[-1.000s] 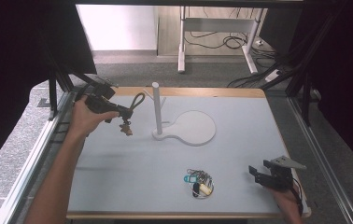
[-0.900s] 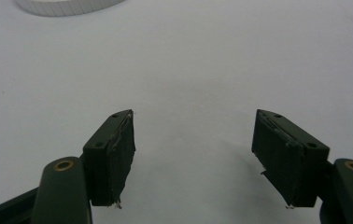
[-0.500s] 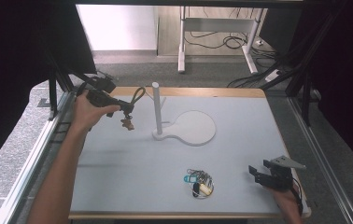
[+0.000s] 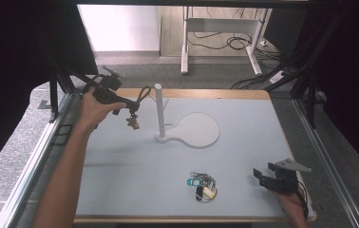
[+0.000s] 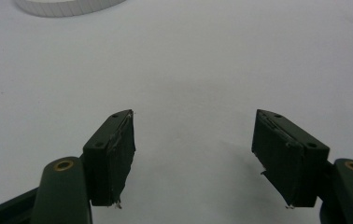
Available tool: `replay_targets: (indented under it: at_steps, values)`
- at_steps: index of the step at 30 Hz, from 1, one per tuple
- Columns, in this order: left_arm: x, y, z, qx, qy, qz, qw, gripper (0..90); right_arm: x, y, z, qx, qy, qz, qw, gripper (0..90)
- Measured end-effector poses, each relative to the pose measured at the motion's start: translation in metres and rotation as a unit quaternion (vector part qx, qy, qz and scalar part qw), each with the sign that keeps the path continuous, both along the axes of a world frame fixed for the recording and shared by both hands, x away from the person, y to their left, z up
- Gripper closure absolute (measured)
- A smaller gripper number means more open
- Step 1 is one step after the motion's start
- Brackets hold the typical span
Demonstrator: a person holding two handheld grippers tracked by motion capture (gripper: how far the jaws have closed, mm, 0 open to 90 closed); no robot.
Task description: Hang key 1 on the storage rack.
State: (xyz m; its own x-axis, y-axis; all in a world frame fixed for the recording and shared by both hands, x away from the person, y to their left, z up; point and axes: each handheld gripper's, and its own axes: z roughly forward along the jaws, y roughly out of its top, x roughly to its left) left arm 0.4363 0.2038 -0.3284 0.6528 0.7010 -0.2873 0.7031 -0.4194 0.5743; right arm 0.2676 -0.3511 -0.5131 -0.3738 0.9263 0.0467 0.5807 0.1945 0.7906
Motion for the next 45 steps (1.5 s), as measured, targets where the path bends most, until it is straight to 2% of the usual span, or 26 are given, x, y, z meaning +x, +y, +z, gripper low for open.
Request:
replay_targets:
  at_steps: [5,11,25,33,45]
  values:
    - [0.003,-0.007,-0.006,0.011,0.006,-0.003,0.9999,66.2,0.0,0.0,0.0,-0.002,0.0,0.0,1.0,30.1]
    - [0.006,-0.014,-0.012,0.015,0.01,-0.012,0.9998,66.2,0.0,0.0,0.0,0.0,0.001,0.002,1.0,30.1]
    - [0.006,-0.018,-0.023,0.03,0.02,-0.022,0.9991,66.0,0.001,0.001,-0.001,-0.002,0.004,0.003,1.0,30.1]
    - [0.006,-0.03,-0.031,0.05,0.023,-0.037,0.9978,65.9,0.001,0.0,-0.001,-0.001,0.005,0.004,1.0,30.1]
    - [0.007,-0.038,-0.036,0.056,0.021,-0.04,0.9974,63.2,0.001,0.0,-0.001,-0.001,0.005,0.003,1.0,30.1]
